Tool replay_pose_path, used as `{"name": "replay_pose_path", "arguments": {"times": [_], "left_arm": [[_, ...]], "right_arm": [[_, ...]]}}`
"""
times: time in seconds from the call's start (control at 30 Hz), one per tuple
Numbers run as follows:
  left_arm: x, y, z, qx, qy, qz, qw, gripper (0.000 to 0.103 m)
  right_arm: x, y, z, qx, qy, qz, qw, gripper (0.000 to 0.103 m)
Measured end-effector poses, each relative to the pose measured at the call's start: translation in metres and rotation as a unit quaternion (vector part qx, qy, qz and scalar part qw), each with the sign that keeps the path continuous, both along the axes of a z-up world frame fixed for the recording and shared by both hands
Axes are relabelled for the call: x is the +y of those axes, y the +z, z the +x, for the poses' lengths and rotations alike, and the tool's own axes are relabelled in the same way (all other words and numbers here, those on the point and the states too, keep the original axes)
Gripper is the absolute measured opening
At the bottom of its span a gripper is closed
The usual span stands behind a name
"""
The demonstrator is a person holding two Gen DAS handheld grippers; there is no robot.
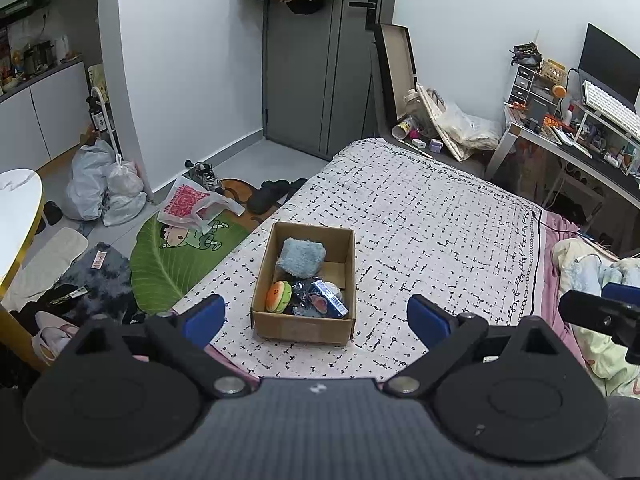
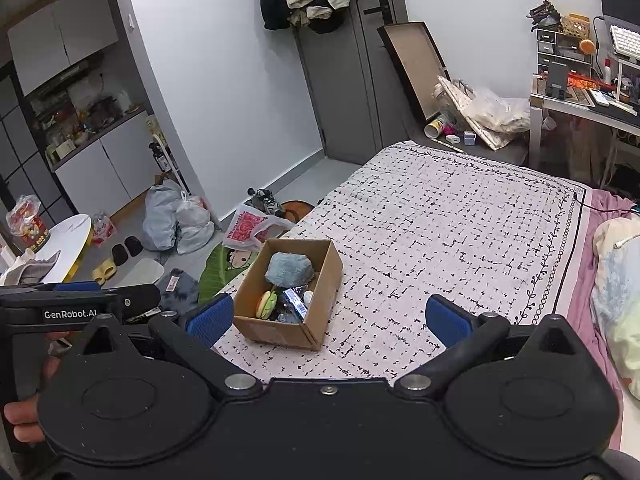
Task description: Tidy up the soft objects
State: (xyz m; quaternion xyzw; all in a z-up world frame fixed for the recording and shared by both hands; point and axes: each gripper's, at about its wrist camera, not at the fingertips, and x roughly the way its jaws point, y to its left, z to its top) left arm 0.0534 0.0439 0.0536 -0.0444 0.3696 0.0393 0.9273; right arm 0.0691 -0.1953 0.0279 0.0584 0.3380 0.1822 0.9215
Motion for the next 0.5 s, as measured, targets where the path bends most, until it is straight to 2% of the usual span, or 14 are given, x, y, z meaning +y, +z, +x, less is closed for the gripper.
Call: {"name": "replay_pose_path", "arguments": {"times": [0.5], "left_arm": [[0.0037, -0.0004, -0.0036, 0.001, -0.004, 0.0, 1.0, 0.097]], "right_arm": [[0.0027, 0.0018, -0.0015, -0.005, -0.004, -0.004, 1.0, 0.103]]}}
